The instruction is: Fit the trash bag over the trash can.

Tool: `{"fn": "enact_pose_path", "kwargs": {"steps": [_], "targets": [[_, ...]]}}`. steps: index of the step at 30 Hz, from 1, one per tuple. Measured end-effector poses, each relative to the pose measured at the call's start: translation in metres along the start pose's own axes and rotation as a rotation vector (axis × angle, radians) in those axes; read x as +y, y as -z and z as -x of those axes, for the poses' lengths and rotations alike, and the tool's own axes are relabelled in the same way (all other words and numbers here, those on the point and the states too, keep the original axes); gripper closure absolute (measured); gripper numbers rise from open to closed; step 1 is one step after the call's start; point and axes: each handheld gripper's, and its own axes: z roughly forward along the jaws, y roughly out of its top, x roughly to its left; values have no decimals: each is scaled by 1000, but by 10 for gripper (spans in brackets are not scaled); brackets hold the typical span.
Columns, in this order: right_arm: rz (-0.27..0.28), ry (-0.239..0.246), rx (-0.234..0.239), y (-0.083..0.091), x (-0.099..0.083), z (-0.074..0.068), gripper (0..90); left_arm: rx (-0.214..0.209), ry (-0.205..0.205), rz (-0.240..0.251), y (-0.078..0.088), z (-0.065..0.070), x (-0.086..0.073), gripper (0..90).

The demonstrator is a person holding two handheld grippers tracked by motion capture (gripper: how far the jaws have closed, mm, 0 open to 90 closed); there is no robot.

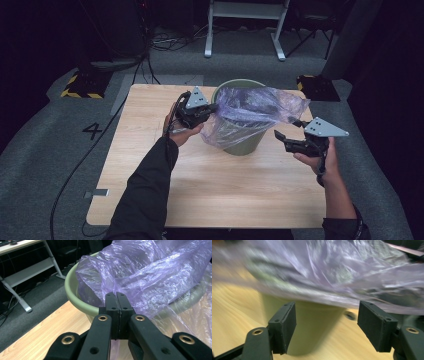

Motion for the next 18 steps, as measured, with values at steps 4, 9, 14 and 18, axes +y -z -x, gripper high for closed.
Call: {"fn": "enact_pose_path", "kwargs": {"steps": [4,9,14,18], "targets": [[-34,118,-64,1,2,-4,330,-4,10,1,-1,-2,0,894],[-95,214,-118,-9,8,-1,378,-10,36,10,-1,-5,2,894],[-112,250,-137,-17,14,3,655,-8,48,15,-2,-8,5,894],[-123,269,-122,-22,13,2,855,-7,62,21,-4,-11,6,894]]}}
